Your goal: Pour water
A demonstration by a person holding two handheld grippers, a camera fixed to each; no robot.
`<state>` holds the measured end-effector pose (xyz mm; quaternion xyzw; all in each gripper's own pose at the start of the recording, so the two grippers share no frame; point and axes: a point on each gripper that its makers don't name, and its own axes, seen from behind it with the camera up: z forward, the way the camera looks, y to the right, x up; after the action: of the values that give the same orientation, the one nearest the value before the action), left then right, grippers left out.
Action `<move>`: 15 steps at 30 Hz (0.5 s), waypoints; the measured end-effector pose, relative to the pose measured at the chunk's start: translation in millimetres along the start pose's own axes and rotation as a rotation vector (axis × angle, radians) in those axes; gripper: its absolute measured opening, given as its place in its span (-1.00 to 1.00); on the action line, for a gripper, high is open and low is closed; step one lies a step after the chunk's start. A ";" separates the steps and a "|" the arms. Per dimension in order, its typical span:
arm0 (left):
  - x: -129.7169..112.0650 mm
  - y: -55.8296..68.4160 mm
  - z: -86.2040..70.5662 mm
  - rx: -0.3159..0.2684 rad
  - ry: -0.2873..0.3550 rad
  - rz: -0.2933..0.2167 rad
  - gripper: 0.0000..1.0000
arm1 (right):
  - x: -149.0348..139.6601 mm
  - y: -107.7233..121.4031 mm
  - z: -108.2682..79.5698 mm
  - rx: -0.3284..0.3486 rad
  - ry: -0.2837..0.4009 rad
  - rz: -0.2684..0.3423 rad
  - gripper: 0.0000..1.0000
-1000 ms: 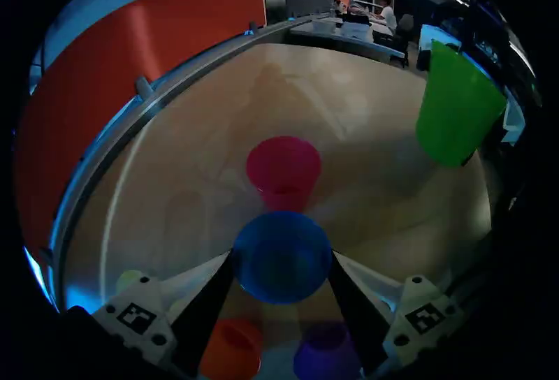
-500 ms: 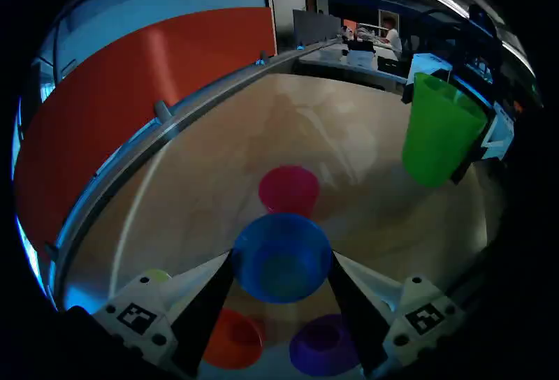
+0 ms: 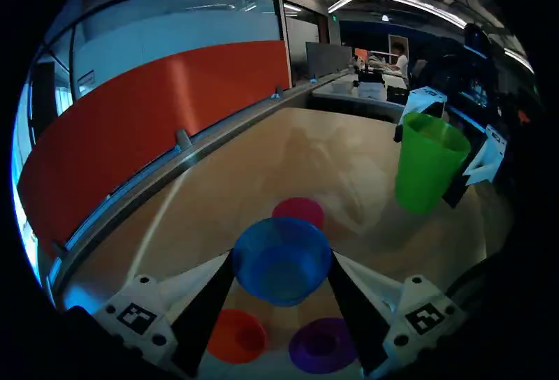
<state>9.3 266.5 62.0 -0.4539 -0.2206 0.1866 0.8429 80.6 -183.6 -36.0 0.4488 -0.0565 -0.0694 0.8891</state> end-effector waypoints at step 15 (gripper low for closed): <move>36.7 -9.3 -19.5 0.070 0.178 -0.054 0.76 | 3.7 2.5 -3.1 -0.011 0.003 -0.005 0.82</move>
<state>51.6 267.2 67.7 -0.4329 -0.1504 0.1306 0.8792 84.8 -180.3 -35.7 0.4443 -0.0538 -0.0715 0.8914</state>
